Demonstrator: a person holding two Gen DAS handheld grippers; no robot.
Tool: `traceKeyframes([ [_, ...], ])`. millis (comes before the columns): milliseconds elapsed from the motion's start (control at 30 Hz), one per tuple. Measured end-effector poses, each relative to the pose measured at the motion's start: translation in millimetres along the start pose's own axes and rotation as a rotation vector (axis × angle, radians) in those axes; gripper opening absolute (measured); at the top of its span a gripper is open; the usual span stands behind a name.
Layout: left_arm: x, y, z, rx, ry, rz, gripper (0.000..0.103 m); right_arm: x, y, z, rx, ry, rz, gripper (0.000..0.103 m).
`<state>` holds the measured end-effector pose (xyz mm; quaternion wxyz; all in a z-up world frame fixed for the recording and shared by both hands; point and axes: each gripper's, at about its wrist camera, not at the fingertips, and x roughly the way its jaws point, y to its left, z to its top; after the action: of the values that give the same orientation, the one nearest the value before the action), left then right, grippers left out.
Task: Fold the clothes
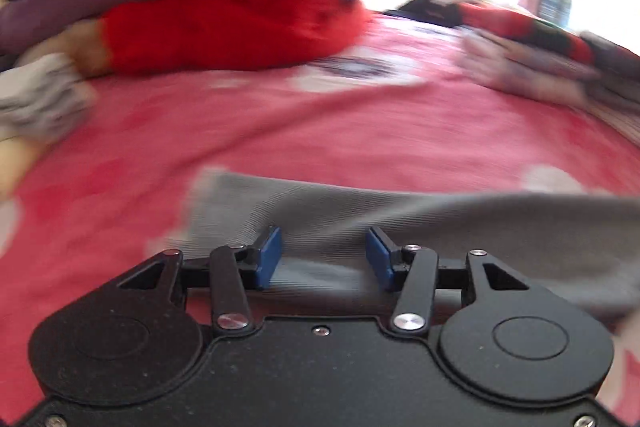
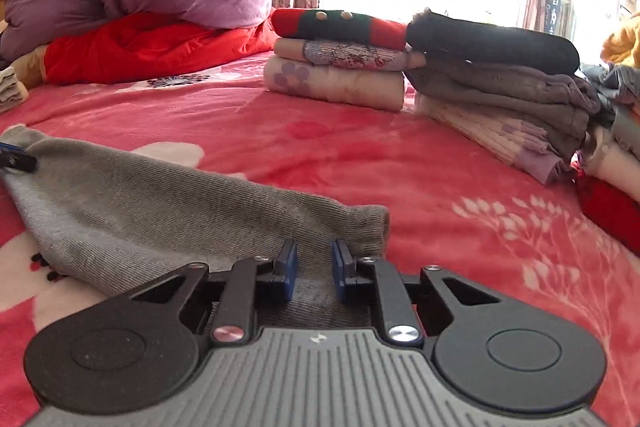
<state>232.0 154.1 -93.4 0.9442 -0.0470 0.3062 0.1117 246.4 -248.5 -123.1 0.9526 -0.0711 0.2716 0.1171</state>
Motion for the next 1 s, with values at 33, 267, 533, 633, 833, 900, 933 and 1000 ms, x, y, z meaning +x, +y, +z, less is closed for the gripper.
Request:
traceKeyframes([
  [33, -4.3, 8.8, -0.1, -0.04, -0.018, 0.06, 0.048, 0.4, 5.0, -1.8, -0.02, -0.009, -0.02, 0.019],
  [267, -47.4, -5.2, -4.0, -0.033, -0.11, -0.048, 0.048, -20.4, 17.8, -2.1, -0.028, -0.069, 0.034, 0.042],
  [533, -22.4, -74.9, 5.5, 0.125, -0.107, -0.221, 0.044, -28.3, 19.4, 1.9, 0.022, -0.061, 0.061, 0.042],
  [633, 23.4, -85.3, 3.7, 0.157, 0.039, -0.232, 0.044, -27.4, 16.7, 3.2, 0.053, -0.06, 0.063, 0.043],
  [833, 11.9, -47.9, 25.4, 0.074, -0.023, -0.248, 0.048, 2.9, -1.8, 10.9, 0.14, -0.01, 0.079, 0.043],
  [900, 12.3, -25.3, 29.2, 0.022, -0.013, -0.21, 0.035, 6.8, 0.9, 12.7, 0.122, -0.011, 0.076, 0.043],
  [933, 17.5, -19.1, 28.2, 0.018, 0.01, -0.18, 0.034, 8.6, 1.8, 13.5, 0.116, -0.012, 0.075, 0.044],
  [1000, 33.4, -19.3, 17.7, 0.096, 0.052, -0.083, 0.039, 10.4, -1.4, 14.3, 0.144, -0.013, 0.085, 0.044],
])
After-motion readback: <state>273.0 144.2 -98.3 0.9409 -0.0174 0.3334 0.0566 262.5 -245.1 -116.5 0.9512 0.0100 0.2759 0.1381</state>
